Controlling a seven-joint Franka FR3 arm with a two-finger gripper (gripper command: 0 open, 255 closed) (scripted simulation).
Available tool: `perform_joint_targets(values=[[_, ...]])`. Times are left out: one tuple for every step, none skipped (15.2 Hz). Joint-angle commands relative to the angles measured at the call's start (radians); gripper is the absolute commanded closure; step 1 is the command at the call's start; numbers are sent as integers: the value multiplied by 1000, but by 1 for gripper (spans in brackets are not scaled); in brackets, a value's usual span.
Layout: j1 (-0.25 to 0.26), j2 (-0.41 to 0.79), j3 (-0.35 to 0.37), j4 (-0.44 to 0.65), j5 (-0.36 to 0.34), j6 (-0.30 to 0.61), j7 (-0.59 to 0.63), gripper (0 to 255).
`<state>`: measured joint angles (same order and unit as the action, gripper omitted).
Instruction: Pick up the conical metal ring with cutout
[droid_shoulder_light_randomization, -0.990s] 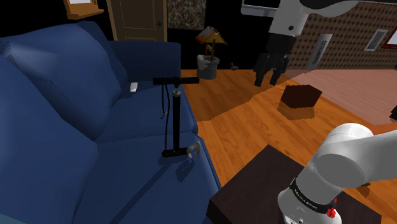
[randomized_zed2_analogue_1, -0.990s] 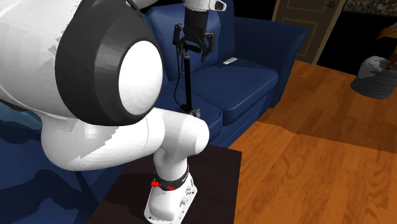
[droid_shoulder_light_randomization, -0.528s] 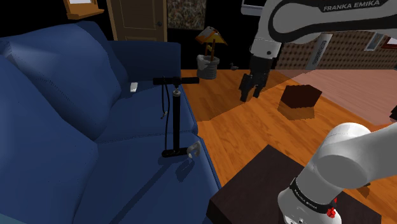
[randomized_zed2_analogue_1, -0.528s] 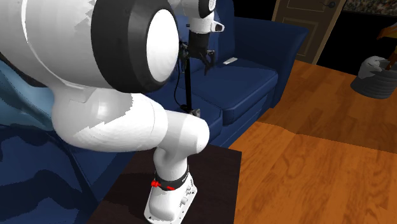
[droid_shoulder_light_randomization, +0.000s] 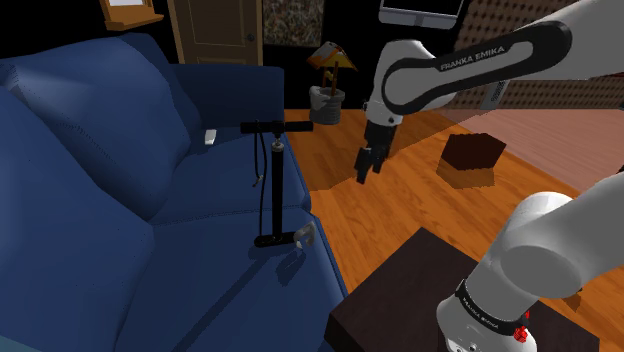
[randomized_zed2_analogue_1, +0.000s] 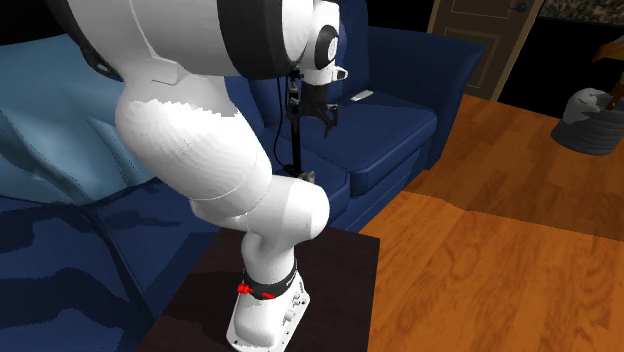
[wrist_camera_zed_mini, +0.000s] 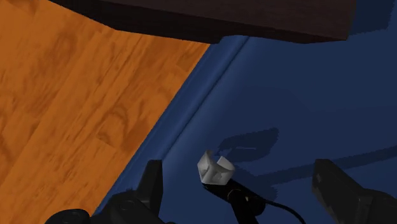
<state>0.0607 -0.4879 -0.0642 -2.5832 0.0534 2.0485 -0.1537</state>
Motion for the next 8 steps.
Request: perform_joint_targets(values=[[12,68,-1,-9,-2,80,-33,0],[18,105,-2,-9,-3,117,-50,0],[23,143,-2,-8,-4,154,-66,0],[29,182,-3,-5,-4,190,-83,0],[34,221,-3,-1,-4,226,-99,0],[38,262,-3,5,-4,260,-116,0],[43,303,-2,13,-3,294,-132,0],[48,344,-1,22,-3,327,-148,0]])
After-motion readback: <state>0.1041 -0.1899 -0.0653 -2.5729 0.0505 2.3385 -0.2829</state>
